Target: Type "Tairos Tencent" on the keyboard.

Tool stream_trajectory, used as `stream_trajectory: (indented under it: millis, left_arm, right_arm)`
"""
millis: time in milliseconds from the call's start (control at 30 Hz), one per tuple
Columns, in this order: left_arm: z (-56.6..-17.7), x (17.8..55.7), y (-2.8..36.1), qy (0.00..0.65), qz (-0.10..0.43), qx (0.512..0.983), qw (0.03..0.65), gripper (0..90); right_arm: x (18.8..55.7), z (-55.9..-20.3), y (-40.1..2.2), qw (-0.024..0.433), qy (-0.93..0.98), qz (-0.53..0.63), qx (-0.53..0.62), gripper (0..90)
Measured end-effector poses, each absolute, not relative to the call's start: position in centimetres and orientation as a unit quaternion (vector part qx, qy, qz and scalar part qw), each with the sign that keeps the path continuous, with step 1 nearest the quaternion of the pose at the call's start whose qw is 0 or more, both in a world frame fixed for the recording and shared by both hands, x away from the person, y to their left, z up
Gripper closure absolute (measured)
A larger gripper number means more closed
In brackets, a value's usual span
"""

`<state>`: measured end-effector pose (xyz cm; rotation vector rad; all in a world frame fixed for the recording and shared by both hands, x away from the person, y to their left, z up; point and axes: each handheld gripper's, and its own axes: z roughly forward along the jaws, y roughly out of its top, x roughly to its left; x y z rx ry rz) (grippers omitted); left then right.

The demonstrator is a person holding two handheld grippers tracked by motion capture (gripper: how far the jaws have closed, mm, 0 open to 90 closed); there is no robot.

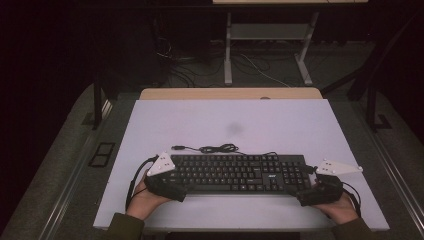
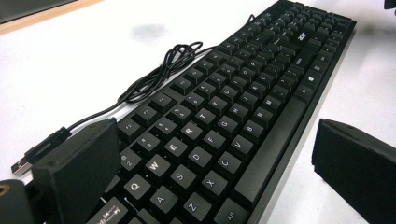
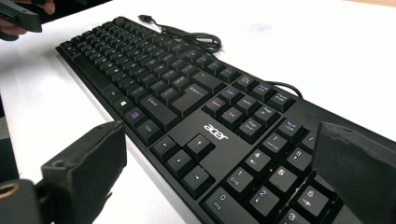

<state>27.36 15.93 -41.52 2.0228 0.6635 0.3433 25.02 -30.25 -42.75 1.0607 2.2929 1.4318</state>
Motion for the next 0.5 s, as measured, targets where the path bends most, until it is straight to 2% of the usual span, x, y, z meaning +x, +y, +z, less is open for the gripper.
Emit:
stream_trajectory:
  millis: [500]
  left_arm:
    - [-41.53, 27.54, 15.48, 0.273, 0.127, 0.828, 0.474, 0.8]
  right_arm:
    - [25.36, -42.42, -30.21, 0.113, 0.784, 0.487, 0.367, 3.1]
